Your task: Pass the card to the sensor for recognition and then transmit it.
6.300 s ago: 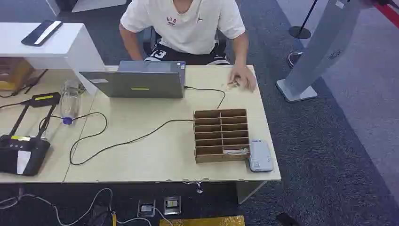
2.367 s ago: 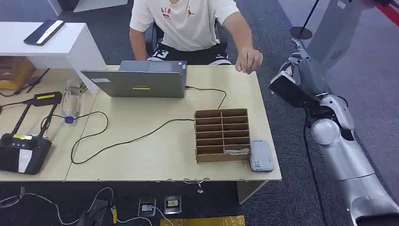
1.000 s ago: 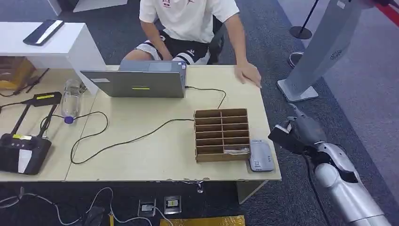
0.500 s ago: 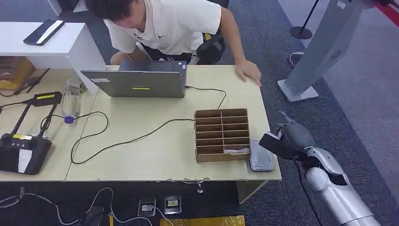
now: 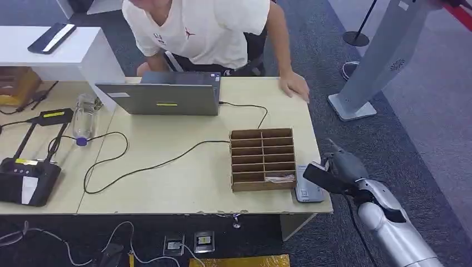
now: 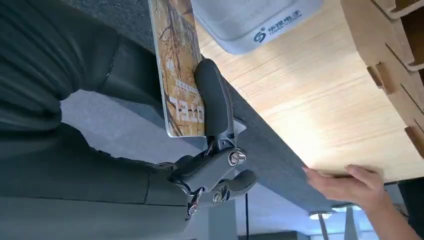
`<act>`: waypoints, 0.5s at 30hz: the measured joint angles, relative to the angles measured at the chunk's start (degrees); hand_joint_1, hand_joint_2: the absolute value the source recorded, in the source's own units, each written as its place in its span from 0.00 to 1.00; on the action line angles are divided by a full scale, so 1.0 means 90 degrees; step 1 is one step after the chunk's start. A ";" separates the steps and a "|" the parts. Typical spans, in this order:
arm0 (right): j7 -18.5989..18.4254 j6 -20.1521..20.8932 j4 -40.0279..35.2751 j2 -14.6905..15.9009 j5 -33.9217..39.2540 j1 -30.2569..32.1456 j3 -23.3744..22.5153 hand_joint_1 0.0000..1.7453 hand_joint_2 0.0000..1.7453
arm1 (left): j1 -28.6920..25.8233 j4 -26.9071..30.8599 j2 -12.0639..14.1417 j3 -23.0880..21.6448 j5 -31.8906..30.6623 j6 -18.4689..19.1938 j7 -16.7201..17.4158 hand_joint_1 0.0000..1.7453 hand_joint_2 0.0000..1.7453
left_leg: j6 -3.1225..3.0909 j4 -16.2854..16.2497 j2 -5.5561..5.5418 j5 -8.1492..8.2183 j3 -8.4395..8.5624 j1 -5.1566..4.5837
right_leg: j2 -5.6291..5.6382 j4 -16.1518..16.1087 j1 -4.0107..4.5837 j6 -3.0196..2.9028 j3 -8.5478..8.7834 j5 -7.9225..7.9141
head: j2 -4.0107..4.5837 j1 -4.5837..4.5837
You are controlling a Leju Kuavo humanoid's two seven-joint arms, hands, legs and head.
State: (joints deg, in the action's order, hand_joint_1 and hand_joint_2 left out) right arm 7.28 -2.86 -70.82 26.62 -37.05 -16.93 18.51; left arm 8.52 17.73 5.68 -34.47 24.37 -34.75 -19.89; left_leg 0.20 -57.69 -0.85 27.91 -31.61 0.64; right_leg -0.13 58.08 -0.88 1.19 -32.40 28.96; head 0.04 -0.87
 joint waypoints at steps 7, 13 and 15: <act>0.0068 -0.0015 0.0068 -0.0070 0.0024 0.0007 0.0056 1.00 1.00 | 0.0000 0.0000 -0.0002 0.0000 0.0002 -0.0005 0.0002 0.00 0.00 | 0.0000 0.0000 0.0000 0.0000 0.0000 0.0000 | 0.0000 0.0000 0.0000 0.0000 0.0000 0.0000 | 0.0000 0.0000; 0.0100 -0.0056 0.0155 -0.0153 0.0061 0.0031 0.0087 1.00 1.00 | 0.0000 0.0002 -0.0002 0.0000 0.0000 -0.0005 0.0002 0.00 0.00 | 0.0000 0.0000 0.0000 0.0000 0.0000 0.0000 | 0.0000 0.0000 0.0000 0.0000 0.0000 0.0000 | 0.0000 0.0000; 0.0102 -0.0087 0.0177 -0.0170 0.0068 0.0044 0.0107 1.00 1.00 | 0.0000 0.0002 -0.0002 0.0000 -0.0017 -0.0002 0.0002 0.00 0.00 | 0.0000 0.0000 0.0000 0.0000 0.0001 0.0000 | 0.0000 0.0000 0.0000 0.0000 0.0000 0.0000 | 0.0000 -0.0002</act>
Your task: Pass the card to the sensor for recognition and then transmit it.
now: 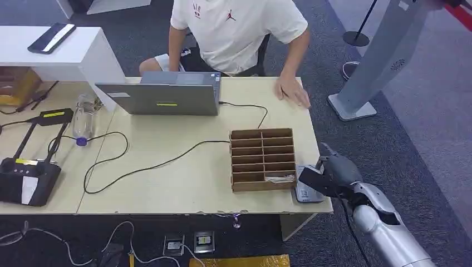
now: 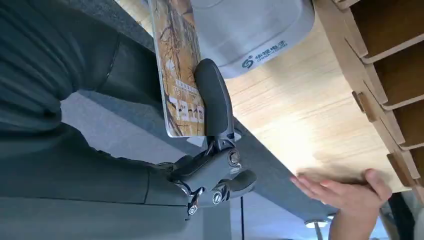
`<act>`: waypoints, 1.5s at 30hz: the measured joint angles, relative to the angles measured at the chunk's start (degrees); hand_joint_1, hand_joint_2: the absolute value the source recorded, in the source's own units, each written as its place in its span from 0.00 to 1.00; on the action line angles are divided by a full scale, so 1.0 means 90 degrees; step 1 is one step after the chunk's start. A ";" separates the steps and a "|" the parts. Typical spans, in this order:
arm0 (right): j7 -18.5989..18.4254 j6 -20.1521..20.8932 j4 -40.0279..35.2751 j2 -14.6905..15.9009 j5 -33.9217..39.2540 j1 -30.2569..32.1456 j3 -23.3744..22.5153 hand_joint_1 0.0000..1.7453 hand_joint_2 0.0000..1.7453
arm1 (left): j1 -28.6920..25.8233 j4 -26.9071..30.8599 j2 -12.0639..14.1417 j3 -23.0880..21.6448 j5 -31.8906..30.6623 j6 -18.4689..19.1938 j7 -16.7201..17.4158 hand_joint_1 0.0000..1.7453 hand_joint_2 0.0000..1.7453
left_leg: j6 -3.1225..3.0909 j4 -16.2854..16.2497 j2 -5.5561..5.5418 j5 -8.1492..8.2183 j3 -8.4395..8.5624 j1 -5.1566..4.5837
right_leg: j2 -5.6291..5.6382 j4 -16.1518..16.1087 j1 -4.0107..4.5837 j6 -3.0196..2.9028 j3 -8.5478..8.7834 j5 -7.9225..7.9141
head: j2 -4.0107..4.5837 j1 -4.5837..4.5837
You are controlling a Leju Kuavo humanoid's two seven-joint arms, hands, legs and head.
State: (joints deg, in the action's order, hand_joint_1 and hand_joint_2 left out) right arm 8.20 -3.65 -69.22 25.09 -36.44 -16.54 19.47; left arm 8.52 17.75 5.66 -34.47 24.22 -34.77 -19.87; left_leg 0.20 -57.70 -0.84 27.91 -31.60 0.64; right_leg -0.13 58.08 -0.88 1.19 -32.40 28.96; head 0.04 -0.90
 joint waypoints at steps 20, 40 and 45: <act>-0.0092 -0.0267 0.0104 -0.0073 0.0126 0.0106 0.0068 1.00 1.00 | 0.0053 0.0002 0.0036 -0.0005 -0.0160 0.0000 0.0131 0.00 0.00 | 0.0000 0.0000 0.0008 0.0000 0.0007 0.0000 | 0.0012 0.0000 0.0000 0.0000 0.0002 0.0000 | 0.0000 0.0002; 0.0192 -0.0624 0.0359 0.0019 0.0099 -0.0651 -0.0087 1.00 1.00 | 0.0156 0.0000 0.0034 -0.0005 -0.0304 -0.0005 0.0129 0.00 0.00 | 0.0000 -0.0001 0.0010 0.0000 0.0003 -0.0002 | 0.0014 0.0001 -0.0002 0.0001 -0.0003 -0.0002 | 0.0000 0.0005; 0.0413 -0.0881 0.0546 0.0124 -0.0017 -0.1394 -0.0342 1.00 1.00 | 0.0212 0.0000 0.0022 -0.0005 -0.0391 -0.0010 0.0054 0.00 0.00 | 0.0000 -0.0001 0.0012 0.0000 0.0001 -0.0002 | 0.0015 0.0002 -0.0002 0.0001 -0.0005 -0.0003 | 0.0000 0.0002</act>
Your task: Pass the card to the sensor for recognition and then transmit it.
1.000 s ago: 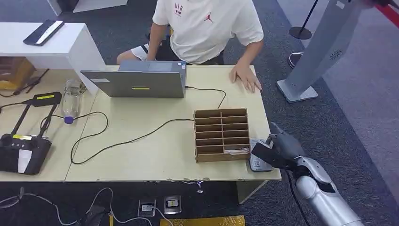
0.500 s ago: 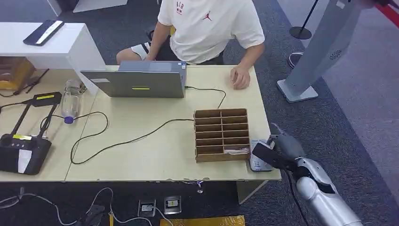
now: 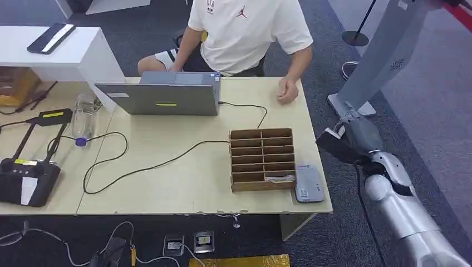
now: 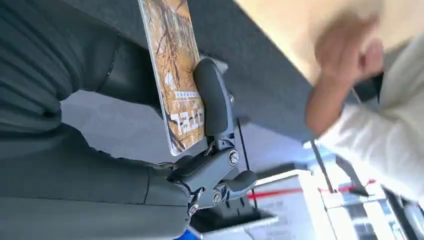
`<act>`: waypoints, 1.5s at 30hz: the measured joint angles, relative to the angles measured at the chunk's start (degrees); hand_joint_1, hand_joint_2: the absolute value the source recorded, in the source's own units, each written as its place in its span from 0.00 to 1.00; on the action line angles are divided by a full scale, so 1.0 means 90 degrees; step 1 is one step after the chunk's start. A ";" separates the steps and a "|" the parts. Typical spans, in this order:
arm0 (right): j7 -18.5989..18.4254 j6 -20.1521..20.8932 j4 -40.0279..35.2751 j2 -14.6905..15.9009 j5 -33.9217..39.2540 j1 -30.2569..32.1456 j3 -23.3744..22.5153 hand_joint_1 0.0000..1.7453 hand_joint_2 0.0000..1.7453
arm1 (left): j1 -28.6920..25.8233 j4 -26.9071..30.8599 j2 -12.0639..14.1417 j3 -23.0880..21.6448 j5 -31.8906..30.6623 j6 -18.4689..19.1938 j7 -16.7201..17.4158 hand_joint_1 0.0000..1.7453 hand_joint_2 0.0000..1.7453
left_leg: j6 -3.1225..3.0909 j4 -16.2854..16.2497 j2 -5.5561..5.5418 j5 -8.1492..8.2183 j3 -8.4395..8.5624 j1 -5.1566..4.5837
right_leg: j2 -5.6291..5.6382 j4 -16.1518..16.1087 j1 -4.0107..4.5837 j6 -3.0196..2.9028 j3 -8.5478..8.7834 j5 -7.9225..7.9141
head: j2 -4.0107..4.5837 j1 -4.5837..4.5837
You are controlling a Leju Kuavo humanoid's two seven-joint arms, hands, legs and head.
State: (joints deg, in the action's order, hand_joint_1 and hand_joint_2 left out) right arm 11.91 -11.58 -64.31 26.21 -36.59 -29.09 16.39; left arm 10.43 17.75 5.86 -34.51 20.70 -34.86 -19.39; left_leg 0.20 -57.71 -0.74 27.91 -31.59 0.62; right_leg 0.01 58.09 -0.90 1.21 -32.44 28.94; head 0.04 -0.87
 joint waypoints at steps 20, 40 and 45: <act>0.0576 -0.0408 0.1327 -0.0372 -0.0403 -0.2317 -0.0073 1.00 1.00 | 0.0209 0.0002 -0.0070 -0.0024 -0.0294 0.0056 0.0007 0.00 0.00 | 0.0001 0.0000 -0.0003 -0.0001 -0.0018 0.0004 | -0.0004 0.0007 0.0003 0.0001 -0.0007 -0.0001 | 0.0000 0.0000; 0.0751 -0.0413 0.3274 -0.1770 -0.0345 -0.2816 0.0512 0.00 1.00 | 0.0252 0.0000 -0.0102 -0.0158 -0.0209 0.0100 0.0056 0.00 0.00 | 0.0003 0.0000 -0.0007 -0.0003 -0.0018 0.0004 | -0.0006 0.0008 0.0004 0.0000 -0.0012 0.0000 | 0.0000 -0.0002; 0.0753 -0.0508 0.3495 -0.1884 -0.0296 -0.2815 0.0612 0.00 1.00 | 0.0250 0.0000 -0.0104 -0.0168 -0.0207 0.0080 0.0058 0.00 0.00 | 0.0003 -0.0001 -0.0006 -0.0003 -0.0018 0.0004 | -0.0005 0.0008 0.0003 0.0000 -0.0014 0.0000 | 0.0000 -0.0002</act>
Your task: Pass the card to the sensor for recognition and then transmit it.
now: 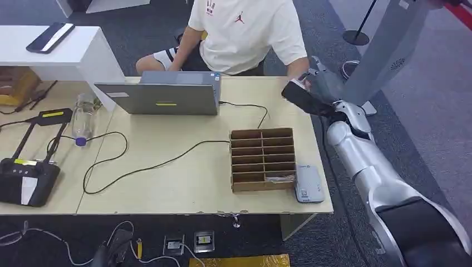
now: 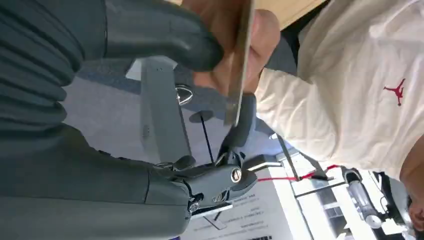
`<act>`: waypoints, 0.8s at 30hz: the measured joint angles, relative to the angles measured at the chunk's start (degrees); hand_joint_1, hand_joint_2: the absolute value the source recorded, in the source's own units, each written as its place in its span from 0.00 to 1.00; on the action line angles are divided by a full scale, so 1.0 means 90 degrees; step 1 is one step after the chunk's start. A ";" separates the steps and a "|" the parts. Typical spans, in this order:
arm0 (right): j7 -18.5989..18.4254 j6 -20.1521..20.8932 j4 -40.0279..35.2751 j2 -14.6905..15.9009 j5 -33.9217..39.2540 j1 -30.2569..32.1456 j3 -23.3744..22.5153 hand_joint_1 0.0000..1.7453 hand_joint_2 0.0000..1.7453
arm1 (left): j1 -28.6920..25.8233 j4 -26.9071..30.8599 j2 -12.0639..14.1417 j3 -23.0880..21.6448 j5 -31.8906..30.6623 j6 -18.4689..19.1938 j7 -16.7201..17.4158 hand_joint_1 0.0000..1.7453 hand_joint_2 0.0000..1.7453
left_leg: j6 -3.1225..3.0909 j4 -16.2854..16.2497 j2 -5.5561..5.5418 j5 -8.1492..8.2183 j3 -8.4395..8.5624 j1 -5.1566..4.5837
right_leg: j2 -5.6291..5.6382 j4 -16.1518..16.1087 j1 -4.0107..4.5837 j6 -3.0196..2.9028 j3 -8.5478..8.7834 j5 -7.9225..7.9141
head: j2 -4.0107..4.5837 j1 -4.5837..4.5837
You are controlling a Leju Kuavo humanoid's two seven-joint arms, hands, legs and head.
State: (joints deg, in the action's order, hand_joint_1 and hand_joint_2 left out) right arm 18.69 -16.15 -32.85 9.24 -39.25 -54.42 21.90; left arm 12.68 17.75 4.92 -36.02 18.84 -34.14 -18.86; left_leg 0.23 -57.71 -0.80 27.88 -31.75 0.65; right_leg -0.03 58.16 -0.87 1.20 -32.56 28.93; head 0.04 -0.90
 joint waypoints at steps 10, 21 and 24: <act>0.0371 -0.0090 0.0114 -0.0022 0.1031 -0.0018 0.0039 0.00 1.00 | -0.0004 0.0000 -0.0002 -0.0012 0.0046 -0.0010 0.0000 0.00 0.00 | 0.0000 0.0000 0.0001 0.0000 -0.0001 0.0000 | 0.0002 0.0000 0.0000 0.0000 -0.0003 0.0000 | 0.0000 0.0000; -0.0094 0.1717 -0.1646 0.0216 0.3996 0.0439 -0.0284 0.00 1.00 | -0.0102 -0.0012 0.0019 -0.0065 0.0328 -0.0010 -0.0058 0.00 0.00 | 0.0000 -0.0002 0.0001 0.0000 0.0001 0.0000 | 0.0002 -0.0001 0.0000 0.0000 -0.0006 0.0000 | 0.0000 0.0003; -0.0610 0.2070 -0.2607 0.0396 0.4464 0.0881 -0.0413 0.00 1.00 | -0.0122 -0.0015 0.0046 -0.0109 0.0406 -0.0017 -0.0107 0.00 0.00 | 0.0000 -0.0002 0.0002 0.0001 0.0002 0.0000 | 0.0002 -0.0003 0.0000 0.0000 -0.0003 0.0001 | 0.0000 0.0000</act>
State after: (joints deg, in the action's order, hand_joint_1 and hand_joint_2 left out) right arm 13.20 2.48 -56.31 12.80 0.92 -46.49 18.19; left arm 11.58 17.62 5.33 -37.00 22.49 -34.29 -19.82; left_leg 0.23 -57.73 -0.78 27.89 -31.73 0.65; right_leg -0.01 58.14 -0.87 1.20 -32.59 28.94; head 0.04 -0.89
